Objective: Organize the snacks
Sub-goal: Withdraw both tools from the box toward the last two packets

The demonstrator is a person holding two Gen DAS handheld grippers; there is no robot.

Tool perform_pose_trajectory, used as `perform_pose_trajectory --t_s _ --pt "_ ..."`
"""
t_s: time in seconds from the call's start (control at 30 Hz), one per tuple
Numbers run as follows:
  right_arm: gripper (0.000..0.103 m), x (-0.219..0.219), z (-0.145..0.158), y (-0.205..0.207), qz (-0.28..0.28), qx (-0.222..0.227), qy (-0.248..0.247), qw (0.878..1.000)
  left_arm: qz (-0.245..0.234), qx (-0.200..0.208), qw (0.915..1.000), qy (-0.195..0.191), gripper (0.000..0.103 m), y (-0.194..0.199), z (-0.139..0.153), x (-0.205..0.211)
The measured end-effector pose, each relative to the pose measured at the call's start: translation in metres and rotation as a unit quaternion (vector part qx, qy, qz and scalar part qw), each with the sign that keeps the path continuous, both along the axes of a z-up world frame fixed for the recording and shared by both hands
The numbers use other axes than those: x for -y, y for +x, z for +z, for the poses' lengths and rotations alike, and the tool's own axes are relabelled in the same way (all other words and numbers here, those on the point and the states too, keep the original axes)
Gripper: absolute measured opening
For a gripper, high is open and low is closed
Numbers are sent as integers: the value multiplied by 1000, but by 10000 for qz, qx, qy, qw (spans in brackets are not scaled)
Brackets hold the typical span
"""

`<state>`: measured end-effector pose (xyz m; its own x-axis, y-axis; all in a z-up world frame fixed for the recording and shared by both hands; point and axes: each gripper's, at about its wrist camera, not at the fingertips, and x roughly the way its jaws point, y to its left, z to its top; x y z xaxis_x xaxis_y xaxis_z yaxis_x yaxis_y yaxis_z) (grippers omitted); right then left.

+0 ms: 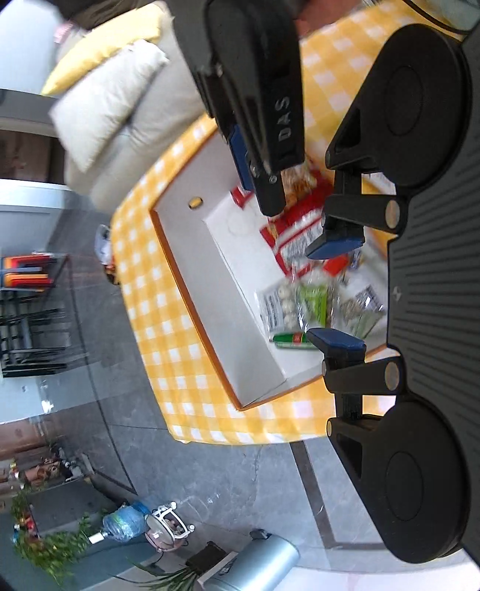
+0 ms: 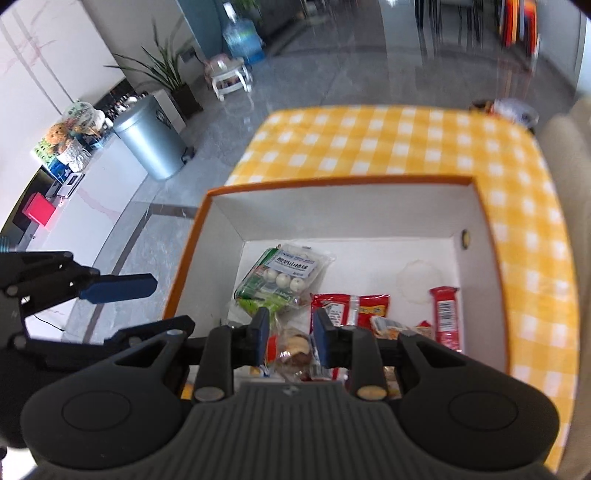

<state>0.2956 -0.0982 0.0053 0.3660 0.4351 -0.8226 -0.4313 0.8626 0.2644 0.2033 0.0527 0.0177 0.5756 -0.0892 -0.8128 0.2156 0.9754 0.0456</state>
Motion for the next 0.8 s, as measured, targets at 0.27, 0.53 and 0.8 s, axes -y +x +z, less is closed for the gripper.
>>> perform_pose_trajectory --t_s 0.27,0.53,0.8 --pt "24 37 26 -98 -157 1046 32 9944 350 296 9976 -516 52 -60 -2 8" --pt "24 68 14 -179 -536 1433 -103 9882 439 258 9961 -721 52 -98 -20 31" --pt "24 92 -25 -210 -920 1226 -461 9871 565 192 9932 -997 52 -117 -54 50"
